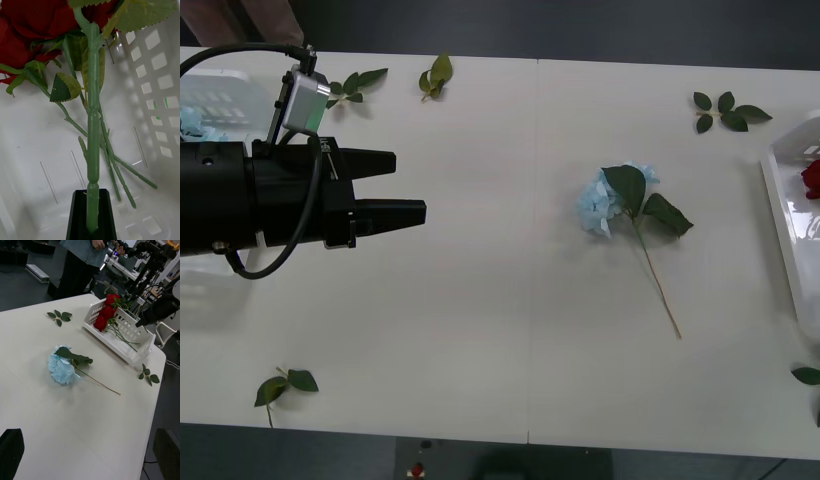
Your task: Put the red flowers into the right box and the blue flowers into the left box
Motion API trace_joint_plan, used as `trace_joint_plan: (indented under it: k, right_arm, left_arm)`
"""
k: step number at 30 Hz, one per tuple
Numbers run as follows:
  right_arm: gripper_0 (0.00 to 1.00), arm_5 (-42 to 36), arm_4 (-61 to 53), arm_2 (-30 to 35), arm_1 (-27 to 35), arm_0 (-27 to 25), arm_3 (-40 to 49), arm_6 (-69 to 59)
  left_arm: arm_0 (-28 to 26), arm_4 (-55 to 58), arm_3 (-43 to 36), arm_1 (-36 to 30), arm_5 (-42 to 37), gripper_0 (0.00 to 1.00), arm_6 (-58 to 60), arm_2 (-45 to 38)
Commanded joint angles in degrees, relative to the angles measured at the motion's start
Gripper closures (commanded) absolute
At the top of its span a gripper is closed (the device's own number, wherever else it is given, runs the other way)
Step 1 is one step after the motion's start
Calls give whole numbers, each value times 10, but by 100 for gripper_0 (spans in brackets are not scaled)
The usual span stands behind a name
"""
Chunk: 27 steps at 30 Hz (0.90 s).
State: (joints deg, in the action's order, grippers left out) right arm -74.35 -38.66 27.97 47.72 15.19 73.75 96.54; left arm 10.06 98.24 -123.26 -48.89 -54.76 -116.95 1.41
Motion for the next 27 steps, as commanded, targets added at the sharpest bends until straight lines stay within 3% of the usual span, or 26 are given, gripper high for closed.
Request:
trace_joint_plan:
  k: [1,6,7,10,11,16,27]
  right_arm:
    - [100,46,1,-27,16,-31,12,-17]
    - [96,86,5,-42,3,-44,11,-14]
    - [87,89,5,-41,0,-44,12,-13]
    - [10,89,2,-41,-1,-44,12,-12]
    - [0,89,-1,-42,-1,-44,12,-11]
    - [0,80,-4,-40,-1,-44,26,-5]
    - [0,-76,-9,-10,-1,-38,203,3]
  left_arm:
    - [-11,9,-22,-25,4,0,-43,-7]
    - [-27,21,-36,-35,11,0,-57,-7]
    - [-29,27,-37,-36,11,0,-67,-7]
    - [-36,39,-37,-36,11,0,-84,-6]
    - [-38,41,-37,-36,11,0,-85,-4]
    - [-39,42,-37,-38,14,0,-85,9]
    - [-39,42,-37,-38,14,0,-85,9]
